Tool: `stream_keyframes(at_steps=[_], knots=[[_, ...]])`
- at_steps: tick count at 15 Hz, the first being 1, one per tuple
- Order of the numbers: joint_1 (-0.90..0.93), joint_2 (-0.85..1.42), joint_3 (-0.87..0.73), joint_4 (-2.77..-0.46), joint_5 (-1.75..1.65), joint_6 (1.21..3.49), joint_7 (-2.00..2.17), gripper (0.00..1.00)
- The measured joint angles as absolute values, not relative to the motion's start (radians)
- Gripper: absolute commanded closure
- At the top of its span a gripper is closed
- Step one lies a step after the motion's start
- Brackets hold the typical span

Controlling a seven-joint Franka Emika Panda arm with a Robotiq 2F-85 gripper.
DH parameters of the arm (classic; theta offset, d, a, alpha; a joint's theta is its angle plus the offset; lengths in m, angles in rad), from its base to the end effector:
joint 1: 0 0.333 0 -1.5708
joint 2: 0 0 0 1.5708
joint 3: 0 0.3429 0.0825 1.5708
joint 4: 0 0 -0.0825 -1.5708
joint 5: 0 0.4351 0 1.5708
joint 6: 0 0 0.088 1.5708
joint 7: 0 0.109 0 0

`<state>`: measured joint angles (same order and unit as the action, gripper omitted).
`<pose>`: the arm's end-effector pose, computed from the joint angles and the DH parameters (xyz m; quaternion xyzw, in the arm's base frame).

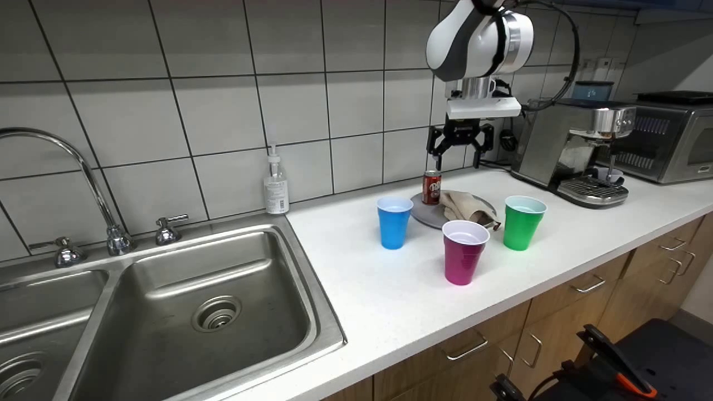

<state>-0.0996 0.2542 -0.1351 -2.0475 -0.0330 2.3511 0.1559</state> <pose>0.6213 -0.1470 0.3120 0.9829 -0.1803 0.0245 0.0299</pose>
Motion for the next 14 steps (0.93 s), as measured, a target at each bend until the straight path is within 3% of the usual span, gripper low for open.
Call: stream_keyframes(at_steps=[14], knots=[[-0.099, 0.526, -0.191, -1.908, -0.137, 2.458, 0.159, 0.0]])
